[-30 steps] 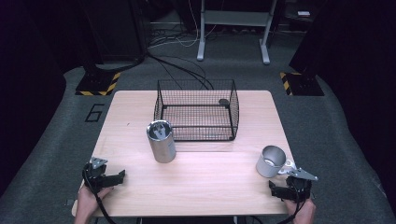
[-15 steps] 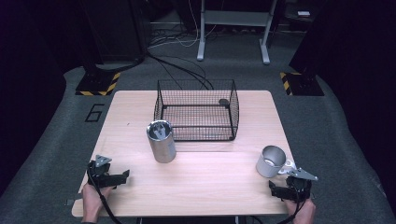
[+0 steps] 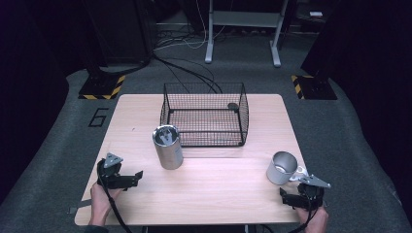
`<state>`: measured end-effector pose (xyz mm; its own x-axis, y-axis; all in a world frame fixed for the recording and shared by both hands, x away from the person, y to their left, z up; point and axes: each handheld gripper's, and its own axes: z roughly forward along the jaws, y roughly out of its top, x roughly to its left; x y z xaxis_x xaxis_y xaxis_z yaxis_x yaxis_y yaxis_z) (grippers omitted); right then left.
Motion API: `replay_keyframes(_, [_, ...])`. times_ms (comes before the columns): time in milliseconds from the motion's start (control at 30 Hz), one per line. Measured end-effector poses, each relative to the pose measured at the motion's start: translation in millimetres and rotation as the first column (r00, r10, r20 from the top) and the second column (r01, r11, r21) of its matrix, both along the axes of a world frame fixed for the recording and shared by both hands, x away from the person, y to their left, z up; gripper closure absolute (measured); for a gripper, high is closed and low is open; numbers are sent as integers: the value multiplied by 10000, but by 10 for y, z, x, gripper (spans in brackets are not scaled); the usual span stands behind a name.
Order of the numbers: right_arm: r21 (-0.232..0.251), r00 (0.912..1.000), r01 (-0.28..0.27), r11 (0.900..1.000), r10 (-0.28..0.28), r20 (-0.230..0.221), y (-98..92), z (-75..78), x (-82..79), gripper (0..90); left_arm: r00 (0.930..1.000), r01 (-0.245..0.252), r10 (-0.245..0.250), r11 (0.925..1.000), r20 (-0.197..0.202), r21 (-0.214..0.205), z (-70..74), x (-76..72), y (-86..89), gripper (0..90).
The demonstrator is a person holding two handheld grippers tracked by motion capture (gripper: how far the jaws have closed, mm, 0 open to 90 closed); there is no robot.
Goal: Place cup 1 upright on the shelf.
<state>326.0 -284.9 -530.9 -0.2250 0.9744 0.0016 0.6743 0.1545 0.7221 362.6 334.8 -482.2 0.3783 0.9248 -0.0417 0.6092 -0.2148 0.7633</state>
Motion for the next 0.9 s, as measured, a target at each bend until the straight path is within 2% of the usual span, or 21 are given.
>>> replay_keyframes(267, [-4,10000,-5,10000,5,7,-1,0,-1,1,9979,562,-560,9984,313,-54,216,72,-142,0])
replay_keyframes(467, [-8,10000,-63,10000,63,39,-7,0,-1,1,9929,1051,-1047,9945,557,-38,407,119,-290,0])
replay_keyframes(667, [-5,10000,-59,10000,59,45,-7,-1,-2,1,9902,1188,-1174,9928,761,-136,499,161,-373,0])
replay_keyframes(900, [-5,10000,-55,10000,55,51,-6,-1,-3,1,9845,1547,-1508,9872,895,-379,594,214,-487,0])
